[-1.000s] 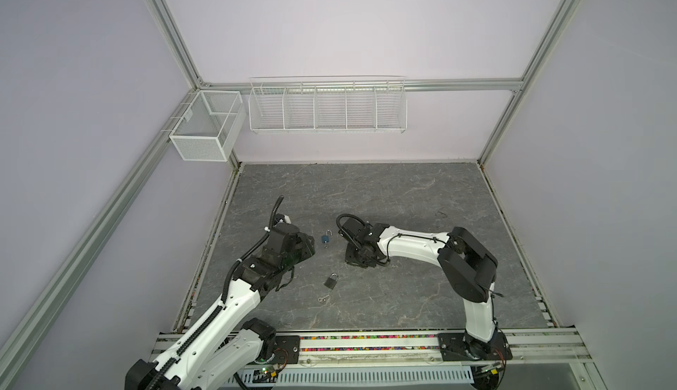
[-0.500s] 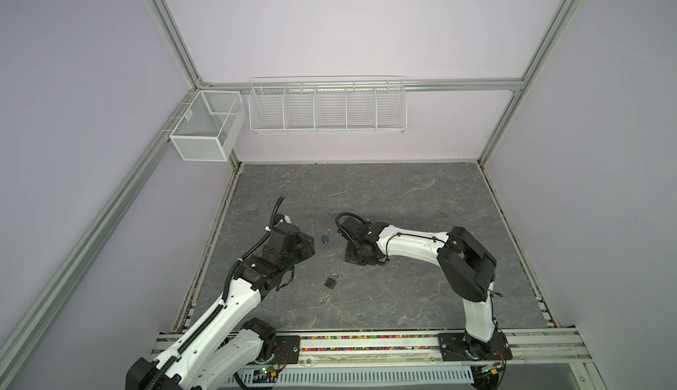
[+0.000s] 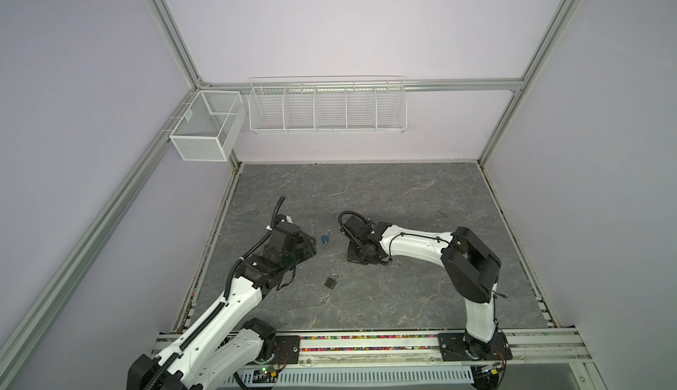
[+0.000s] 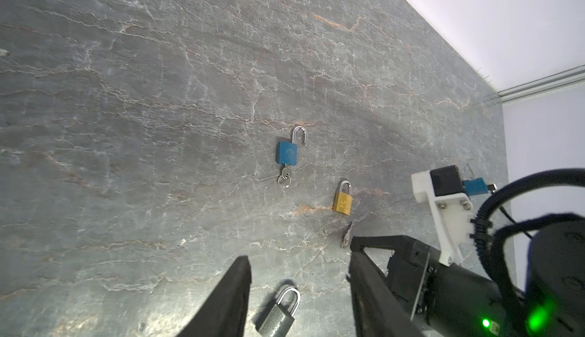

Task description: Unlock with the key

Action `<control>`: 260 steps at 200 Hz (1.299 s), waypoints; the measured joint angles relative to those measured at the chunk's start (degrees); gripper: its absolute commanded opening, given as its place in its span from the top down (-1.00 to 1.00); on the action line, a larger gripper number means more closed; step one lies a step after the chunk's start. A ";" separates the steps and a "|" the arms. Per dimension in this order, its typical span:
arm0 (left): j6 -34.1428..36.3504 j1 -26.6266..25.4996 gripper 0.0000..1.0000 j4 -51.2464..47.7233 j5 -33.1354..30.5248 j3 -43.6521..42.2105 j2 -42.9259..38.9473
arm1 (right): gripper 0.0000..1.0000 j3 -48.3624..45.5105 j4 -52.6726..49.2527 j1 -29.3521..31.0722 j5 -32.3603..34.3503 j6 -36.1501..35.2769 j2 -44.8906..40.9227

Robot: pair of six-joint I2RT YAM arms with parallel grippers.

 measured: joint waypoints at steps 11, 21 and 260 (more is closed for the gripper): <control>-0.66 0.00 -0.02 0.55 0.98 0.00 -0.02 | 0.86 -0.79 0.42 -0.11 -0.13 -0.52 -1.01; -1.25 0.00 -0.02 1.14 1.73 0.00 -0.02 | 0.87 -1.46 0.63 -0.26 -0.44 -0.83 -1.90; -34.05 -2.71 -0.19 36.92 17.66 -12.44 6.97 | 0.87 -6.01 -1.57 -2.32 -5.73 -4.35 -19.58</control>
